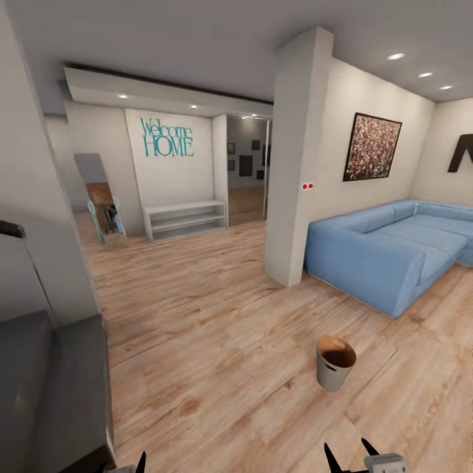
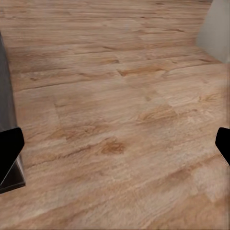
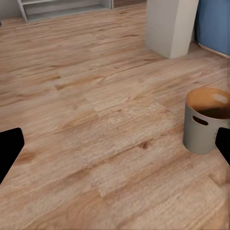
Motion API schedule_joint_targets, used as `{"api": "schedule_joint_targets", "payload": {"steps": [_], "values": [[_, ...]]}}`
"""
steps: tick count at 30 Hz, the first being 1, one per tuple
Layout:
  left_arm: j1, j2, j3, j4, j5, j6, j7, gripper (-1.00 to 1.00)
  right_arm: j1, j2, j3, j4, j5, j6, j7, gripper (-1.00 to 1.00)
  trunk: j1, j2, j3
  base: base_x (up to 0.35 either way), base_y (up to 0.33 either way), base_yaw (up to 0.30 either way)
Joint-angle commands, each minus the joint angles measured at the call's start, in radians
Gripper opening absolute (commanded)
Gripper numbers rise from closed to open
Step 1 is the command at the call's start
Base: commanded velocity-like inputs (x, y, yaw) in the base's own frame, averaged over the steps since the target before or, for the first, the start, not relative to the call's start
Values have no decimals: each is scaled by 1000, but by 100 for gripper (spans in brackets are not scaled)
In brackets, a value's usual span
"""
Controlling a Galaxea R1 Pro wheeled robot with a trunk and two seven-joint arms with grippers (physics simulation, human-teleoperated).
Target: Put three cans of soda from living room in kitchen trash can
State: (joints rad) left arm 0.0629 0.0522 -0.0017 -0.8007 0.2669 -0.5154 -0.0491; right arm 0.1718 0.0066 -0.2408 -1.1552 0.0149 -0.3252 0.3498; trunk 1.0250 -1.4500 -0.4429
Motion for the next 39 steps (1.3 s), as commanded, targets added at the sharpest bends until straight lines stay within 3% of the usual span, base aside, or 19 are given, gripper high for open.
{"api": "schedule_joint_targets", "payload": {"steps": [1,39], "values": [[0,0,0,0,0,0,0,100,0,0,0,0,0,0,0,100,0,0,0,140,-291,0],[0,0,0,1,0,0,0,100,-5,1,3,5,-3,2,-35,100,0,0,-44,140,-289,0]]}}
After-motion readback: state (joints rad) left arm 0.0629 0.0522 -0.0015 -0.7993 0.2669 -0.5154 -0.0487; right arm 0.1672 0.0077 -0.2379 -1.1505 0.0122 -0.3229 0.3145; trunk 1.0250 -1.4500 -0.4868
